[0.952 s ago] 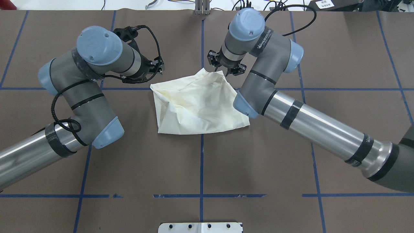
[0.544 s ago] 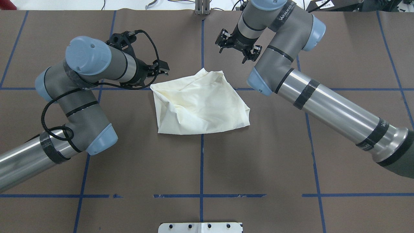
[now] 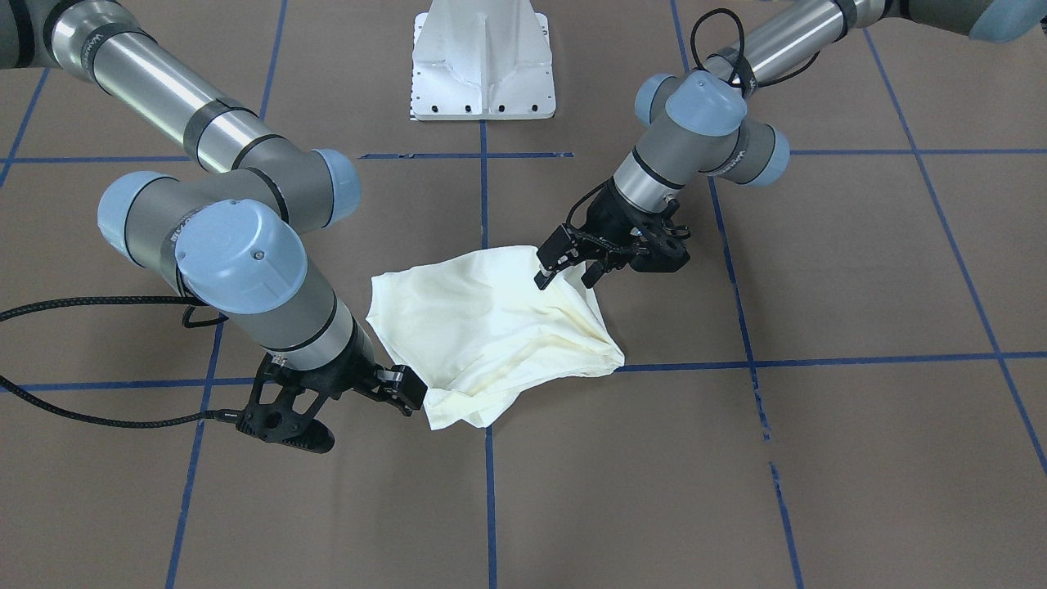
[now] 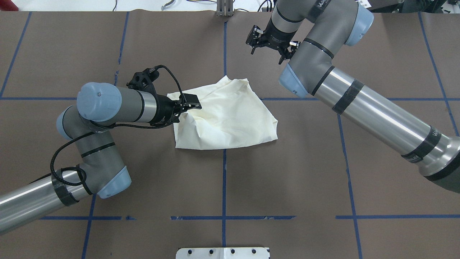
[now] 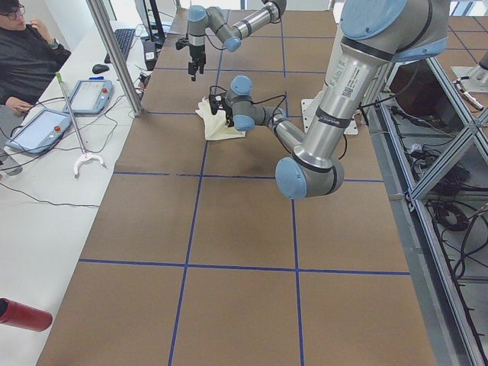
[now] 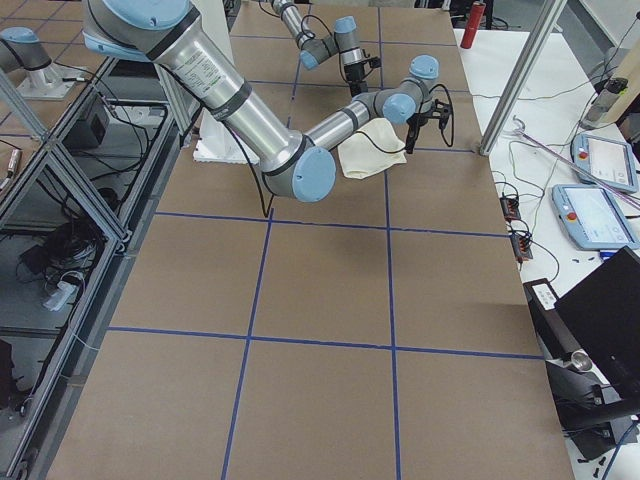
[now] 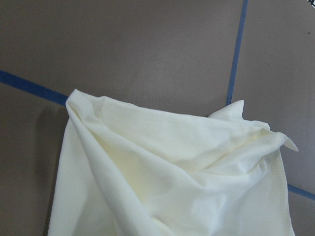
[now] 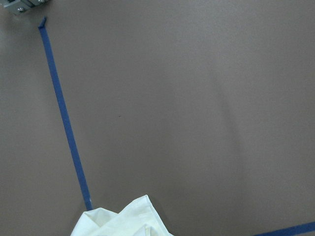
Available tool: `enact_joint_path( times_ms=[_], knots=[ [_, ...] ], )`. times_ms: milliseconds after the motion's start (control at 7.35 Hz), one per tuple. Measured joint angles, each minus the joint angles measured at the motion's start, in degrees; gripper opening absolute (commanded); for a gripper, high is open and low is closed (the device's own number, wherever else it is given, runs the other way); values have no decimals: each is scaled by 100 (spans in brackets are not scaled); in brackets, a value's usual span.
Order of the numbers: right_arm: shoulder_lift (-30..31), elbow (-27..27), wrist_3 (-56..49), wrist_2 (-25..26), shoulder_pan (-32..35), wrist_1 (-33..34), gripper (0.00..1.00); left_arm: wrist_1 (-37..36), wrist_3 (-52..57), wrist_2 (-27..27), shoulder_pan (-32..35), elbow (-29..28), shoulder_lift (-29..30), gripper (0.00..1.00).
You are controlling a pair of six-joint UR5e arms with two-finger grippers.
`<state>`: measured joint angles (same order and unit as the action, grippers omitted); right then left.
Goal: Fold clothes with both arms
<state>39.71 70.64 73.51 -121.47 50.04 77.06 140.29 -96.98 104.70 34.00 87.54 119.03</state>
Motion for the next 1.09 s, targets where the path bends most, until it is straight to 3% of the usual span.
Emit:
enact_joint_path(
  times_ms=[816,1088],
  knots=[
    [7,104,-21,-34,88,189,100,1096,-208,-9,-204,-627,67,100],
    [15,157,-21,-40,107,255,100,1241,-177,207,-221,-569,54,100]
  ],
)
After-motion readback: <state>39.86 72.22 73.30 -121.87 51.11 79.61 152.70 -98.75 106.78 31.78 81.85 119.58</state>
